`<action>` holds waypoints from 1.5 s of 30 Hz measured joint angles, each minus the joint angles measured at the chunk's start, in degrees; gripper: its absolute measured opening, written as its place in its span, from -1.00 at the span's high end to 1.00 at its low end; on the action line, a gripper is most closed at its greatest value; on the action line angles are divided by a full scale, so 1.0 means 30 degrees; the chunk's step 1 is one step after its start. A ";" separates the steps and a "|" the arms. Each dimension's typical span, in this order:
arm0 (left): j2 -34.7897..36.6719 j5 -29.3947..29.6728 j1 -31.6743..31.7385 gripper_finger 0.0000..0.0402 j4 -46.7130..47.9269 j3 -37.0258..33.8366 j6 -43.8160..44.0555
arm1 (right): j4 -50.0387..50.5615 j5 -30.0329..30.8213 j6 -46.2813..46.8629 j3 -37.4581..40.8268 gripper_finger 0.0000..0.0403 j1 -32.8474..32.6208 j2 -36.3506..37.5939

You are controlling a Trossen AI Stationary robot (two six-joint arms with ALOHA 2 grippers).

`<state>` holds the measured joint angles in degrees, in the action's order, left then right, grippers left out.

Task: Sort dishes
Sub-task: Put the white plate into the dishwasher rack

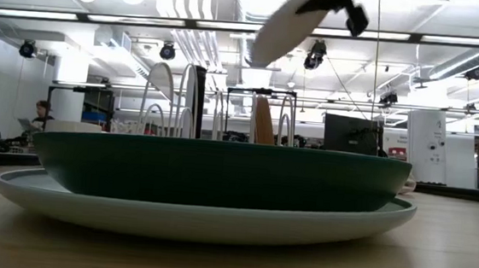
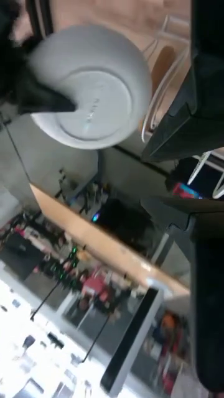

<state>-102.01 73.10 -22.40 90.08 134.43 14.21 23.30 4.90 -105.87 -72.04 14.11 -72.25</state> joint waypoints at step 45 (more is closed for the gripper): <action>0.1942 -0.1735 -0.0055 0.56 -0.0022 -0.0146 -0.1075 | -0.2970 0.5232 -0.6537 -0.1346 0.82 0.0049 -0.8758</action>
<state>-96.18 67.90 -22.57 90.02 133.99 10.98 14.39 20.59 -125.48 -76.07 14.26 -98.52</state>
